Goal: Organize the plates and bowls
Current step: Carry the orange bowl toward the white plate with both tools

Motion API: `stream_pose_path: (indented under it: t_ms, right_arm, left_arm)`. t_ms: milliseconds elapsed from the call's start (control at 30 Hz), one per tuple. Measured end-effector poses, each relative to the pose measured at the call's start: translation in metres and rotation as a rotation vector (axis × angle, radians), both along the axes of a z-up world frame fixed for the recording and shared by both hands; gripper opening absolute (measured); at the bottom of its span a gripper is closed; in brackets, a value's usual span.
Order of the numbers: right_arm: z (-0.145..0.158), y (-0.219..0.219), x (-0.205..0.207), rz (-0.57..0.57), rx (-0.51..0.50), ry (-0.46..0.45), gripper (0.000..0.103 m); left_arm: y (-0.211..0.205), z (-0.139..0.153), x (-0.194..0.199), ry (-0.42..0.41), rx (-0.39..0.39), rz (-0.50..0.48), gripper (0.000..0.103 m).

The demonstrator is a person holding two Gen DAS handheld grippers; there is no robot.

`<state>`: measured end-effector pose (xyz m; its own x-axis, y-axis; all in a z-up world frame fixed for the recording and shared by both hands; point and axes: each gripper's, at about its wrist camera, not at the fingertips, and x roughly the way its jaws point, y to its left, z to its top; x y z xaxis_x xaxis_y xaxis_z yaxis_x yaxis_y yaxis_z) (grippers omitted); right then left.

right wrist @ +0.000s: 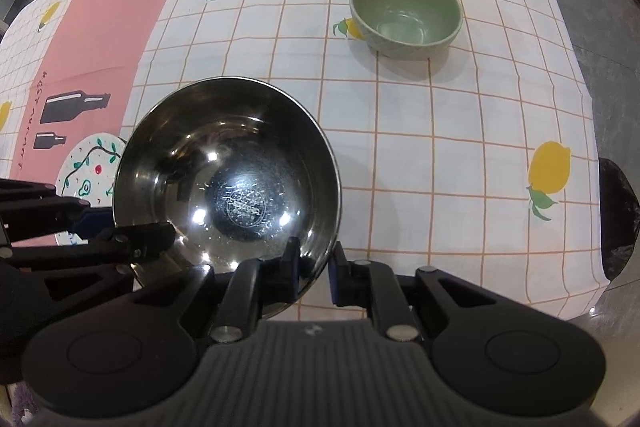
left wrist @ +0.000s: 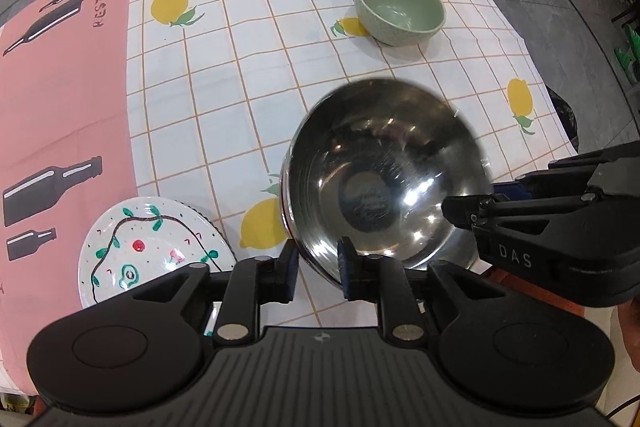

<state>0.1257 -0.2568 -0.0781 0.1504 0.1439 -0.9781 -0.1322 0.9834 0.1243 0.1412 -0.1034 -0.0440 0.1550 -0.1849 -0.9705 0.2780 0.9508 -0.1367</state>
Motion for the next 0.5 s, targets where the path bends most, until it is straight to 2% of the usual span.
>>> stream_pose_path:
  t_ms: [100, 167, 333, 400, 500]
  right_arm:
    - [0.001, -0.001, 0.000, -0.001, 0.011, -0.009, 0.016]
    - [0.003, -0.002, 0.000, -0.005, 0.017, -0.014, 0.022]
    - [0.007, -0.003, 0.001, -0.012, 0.009, -0.031, 0.023]
    - [0.009, -0.003, 0.001, -0.015, 0.003, -0.045, 0.021]
    - [0.010, -0.004, 0.000, -0.021, 0.005, -0.061, 0.011]
  left_arm:
    - [0.005, 0.002, 0.002, 0.010, -0.029, 0.010, 0.026]
    - [0.009, 0.004, 0.002, 0.010, -0.048, 0.018, 0.026]
    - [0.015, 0.012, 0.003, -0.038, -0.084, 0.039, 0.026]
    - [0.017, 0.016, 0.003, -0.085, -0.081, 0.037, 0.022]
    - [0.018, 0.019, 0.002, -0.116, -0.074, 0.030, 0.014]
